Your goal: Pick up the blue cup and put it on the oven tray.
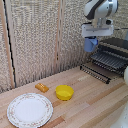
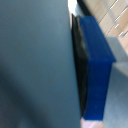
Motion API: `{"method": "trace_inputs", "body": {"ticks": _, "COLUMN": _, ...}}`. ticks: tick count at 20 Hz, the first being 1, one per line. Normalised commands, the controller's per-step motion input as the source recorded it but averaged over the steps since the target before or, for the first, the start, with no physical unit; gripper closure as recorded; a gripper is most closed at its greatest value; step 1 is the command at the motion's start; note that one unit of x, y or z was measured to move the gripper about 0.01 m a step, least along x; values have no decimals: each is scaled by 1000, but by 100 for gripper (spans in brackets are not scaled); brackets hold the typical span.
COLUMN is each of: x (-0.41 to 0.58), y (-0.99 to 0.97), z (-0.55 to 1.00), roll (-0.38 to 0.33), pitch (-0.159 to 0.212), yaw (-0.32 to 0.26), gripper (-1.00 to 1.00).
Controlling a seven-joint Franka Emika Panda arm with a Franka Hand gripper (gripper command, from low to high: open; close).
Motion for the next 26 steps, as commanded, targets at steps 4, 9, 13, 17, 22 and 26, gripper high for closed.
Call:
{"method": "trace_inputs", "body": {"ticks": 4, "x": -174, "y": -658, "z": 0, "roll": -309, "pitch": 76, "yaw": 0, "gripper": 100}}
{"method": "trace_inputs", "body": {"ticks": 9, "x": -216, "y": -535, "z": 8, "roll": -243, "pitch": 168, "yaw": -15, "gripper": 100}}
{"method": "trace_inputs", "body": {"ticks": 13, "x": -101, "y": -384, "z": -116, "roll": -193, "pitch": 159, "yaw": -59, "gripper": 100}}
{"method": "trace_inputs", "body": {"ticks": 17, "x": -3, "y": -326, "z": -159, "roll": -115, "pitch": 69, "yaw": -25, "gripper": 100}}
{"method": "trace_inputs", "body": {"ticks": 22, "x": 191, "y": -171, "z": -274, "roll": -18, "pitch": -9, "yaw": 0, "gripper": 100}}
{"method": "trace_inputs", "body": {"ticks": 26, "x": 320, "y": -171, "z": -246, "roll": 0, "pitch": -5, "yaw": 13, "gripper": 100}}
